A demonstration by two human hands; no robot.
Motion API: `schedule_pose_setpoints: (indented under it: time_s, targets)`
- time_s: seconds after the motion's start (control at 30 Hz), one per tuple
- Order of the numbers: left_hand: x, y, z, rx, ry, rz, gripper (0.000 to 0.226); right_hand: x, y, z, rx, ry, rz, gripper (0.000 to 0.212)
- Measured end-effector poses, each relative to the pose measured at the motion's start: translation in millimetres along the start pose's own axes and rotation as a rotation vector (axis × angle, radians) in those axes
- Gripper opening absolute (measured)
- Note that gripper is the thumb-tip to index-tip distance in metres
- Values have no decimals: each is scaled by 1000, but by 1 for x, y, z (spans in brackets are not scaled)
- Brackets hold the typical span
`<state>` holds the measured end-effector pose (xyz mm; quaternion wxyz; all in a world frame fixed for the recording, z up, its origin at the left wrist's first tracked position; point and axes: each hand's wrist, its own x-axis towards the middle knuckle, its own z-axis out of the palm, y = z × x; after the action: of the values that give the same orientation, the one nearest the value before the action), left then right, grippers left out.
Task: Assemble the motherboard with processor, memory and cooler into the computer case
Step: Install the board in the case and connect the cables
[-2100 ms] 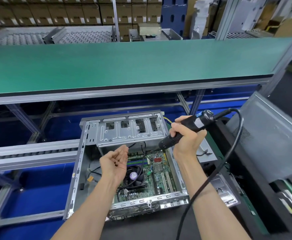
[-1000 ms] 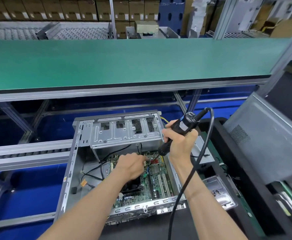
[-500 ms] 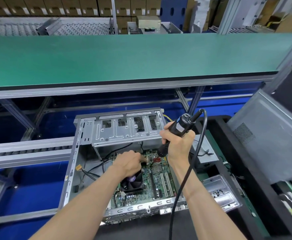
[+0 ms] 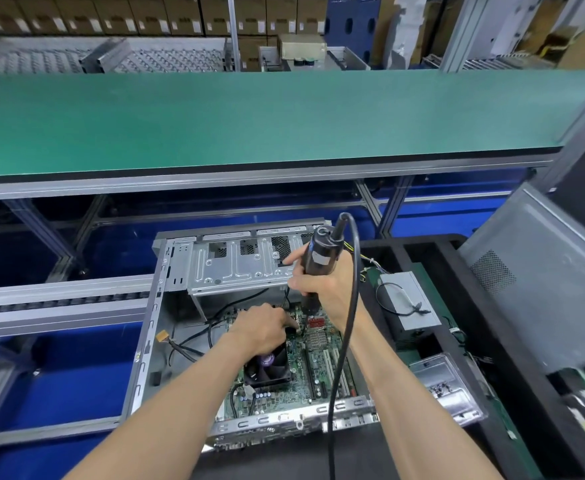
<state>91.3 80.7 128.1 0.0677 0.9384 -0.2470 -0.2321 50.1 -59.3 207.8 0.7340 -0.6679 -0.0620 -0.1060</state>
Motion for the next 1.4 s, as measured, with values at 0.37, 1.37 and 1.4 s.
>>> schedule_pose_setpoints:
  time_s: [0.37, 1.37, 1.4]
  targets:
    - [4, -4, 3, 0, 0, 14, 55, 5, 6, 3, -2, 19, 41, 25]
    - [-22, 0, 11, -2494, 175, -273, 32, -28, -36, -40, 482, 573, -135, 18]
    - [-22, 0, 11, -2511, 195, -244, 31, -31, -39, -45, 536, 596, -125, 19]
